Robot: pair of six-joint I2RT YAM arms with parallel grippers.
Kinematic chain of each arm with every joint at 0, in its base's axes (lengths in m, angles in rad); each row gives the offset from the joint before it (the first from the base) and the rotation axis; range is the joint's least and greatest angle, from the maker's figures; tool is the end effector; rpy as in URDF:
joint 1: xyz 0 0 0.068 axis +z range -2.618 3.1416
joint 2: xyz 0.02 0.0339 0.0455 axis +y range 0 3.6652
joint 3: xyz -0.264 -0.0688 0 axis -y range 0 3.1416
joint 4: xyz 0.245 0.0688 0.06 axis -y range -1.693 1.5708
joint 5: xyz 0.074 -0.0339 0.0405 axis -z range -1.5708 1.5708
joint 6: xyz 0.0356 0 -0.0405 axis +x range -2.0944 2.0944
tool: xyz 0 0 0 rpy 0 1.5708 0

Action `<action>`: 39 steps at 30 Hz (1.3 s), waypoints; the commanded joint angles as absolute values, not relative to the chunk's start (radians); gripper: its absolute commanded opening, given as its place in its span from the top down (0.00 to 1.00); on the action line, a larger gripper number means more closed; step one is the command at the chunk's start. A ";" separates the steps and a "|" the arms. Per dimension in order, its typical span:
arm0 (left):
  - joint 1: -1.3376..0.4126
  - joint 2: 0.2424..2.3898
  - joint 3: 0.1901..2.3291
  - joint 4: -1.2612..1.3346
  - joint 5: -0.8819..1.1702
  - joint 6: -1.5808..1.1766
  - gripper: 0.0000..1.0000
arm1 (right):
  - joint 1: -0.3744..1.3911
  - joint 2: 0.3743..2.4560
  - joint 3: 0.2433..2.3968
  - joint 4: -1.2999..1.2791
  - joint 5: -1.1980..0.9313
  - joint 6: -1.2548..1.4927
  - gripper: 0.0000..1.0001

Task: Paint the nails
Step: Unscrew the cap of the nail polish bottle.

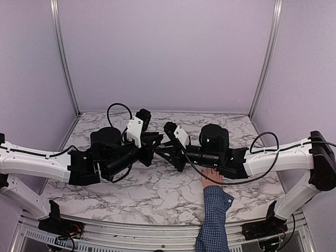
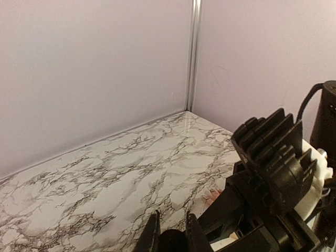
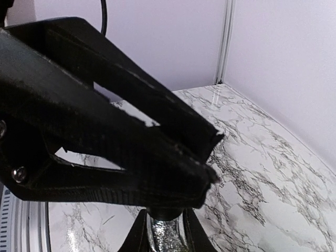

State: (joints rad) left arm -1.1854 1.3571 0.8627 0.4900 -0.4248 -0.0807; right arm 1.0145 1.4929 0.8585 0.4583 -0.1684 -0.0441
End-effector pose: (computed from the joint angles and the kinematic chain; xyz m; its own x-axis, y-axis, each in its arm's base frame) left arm 0.1319 -0.2860 0.3076 -0.0572 -0.0543 -0.9969 0.6870 0.7224 -0.0788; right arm 0.1743 0.2917 0.2607 -0.0517 -0.1654 -0.9849 -0.9275 0.3735 -0.0141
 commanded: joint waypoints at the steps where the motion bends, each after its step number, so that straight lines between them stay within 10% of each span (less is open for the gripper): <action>1: -1.214 1.428 0.922 0.508 -0.726 -0.163 1.00 | 1.009 1.506 0.928 0.480 -0.040 -0.022 1.00; 21: -1.232 1.505 0.971 0.507 -0.877 -0.232 0.93 | 1.009 1.545 0.935 0.524 0.067 -0.028 1.00; 30: -1.230 1.374 0.910 0.509 -0.807 -0.132 0.46 | 1.006 1.529 0.903 0.530 0.055 -0.019 1.00; 39: -1.200 1.183 0.790 0.512 -0.607 -0.005 0.27 | 0.980 1.486 0.852 0.518 -0.029 -0.006 1.00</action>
State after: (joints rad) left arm -1.2263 1.2774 0.8539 0.5095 -0.7395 -0.0784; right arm 0.9997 1.5326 0.8631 0.4969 0.0231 -0.0246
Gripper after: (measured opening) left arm 0.698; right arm 0.153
